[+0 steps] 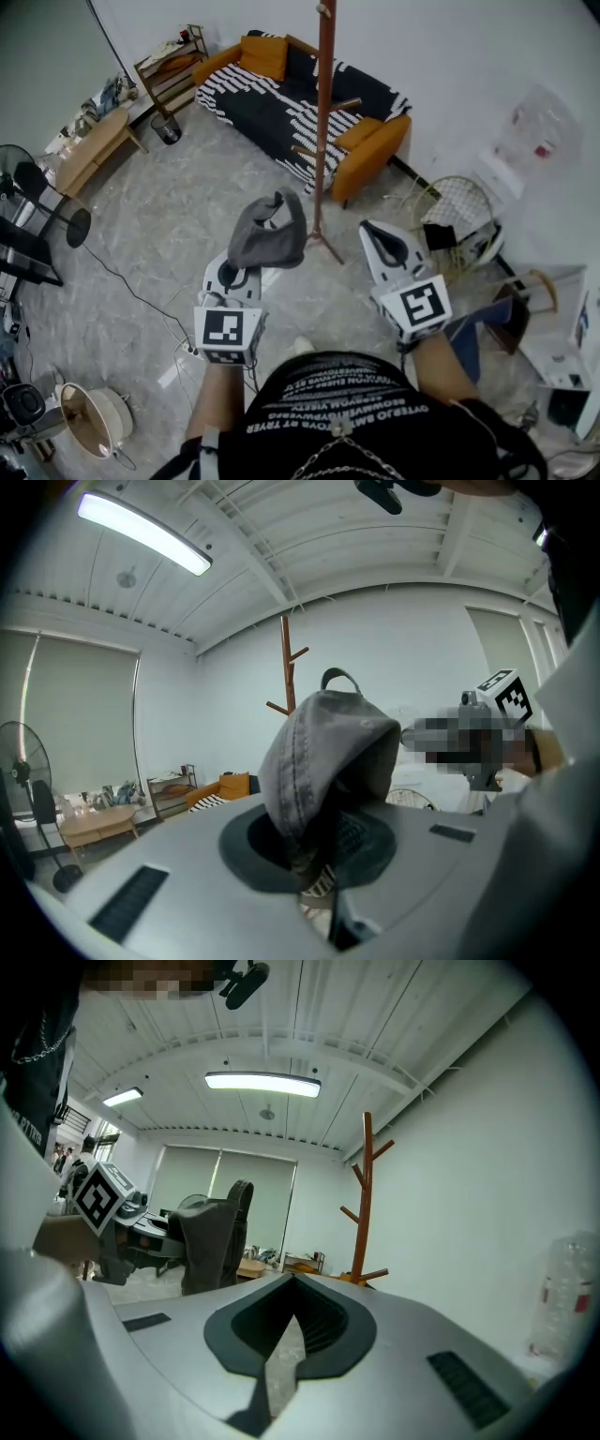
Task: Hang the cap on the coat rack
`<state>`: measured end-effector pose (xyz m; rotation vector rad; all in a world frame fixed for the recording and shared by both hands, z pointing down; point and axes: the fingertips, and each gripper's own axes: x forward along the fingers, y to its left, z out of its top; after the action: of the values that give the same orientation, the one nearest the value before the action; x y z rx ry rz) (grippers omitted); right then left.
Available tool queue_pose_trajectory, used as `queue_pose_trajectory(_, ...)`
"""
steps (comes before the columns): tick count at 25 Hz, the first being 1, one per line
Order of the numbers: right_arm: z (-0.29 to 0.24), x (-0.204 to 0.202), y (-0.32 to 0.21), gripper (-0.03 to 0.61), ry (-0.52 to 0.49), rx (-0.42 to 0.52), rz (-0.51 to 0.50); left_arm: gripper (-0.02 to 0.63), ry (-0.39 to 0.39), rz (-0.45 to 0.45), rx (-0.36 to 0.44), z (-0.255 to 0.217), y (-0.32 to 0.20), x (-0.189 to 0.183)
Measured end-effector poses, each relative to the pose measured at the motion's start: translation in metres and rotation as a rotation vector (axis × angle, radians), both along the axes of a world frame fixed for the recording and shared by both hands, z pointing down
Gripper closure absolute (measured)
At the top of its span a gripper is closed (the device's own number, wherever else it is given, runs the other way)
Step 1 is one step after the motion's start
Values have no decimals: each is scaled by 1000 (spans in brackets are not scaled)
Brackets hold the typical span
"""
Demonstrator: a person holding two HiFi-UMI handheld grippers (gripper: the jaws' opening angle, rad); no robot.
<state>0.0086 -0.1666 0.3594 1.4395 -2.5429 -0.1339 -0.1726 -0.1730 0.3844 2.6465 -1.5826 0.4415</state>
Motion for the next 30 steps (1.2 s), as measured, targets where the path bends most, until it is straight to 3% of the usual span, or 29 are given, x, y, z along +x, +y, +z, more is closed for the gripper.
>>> queue_pose_trajectory(6, 5, -12, -11, 575, 4, 1, 20, 597, 12, 38, 12, -1, -19, -5)
queue_pose_trajectory(13, 11, 7, -20, 575, 6, -17, 67, 597, 16, 58, -6, 12, -36, 5)
queue_pose_trajectory(30, 13, 21, -117, 575, -16, -24, -40, 597, 1, -14, -56, 29, -105, 31)
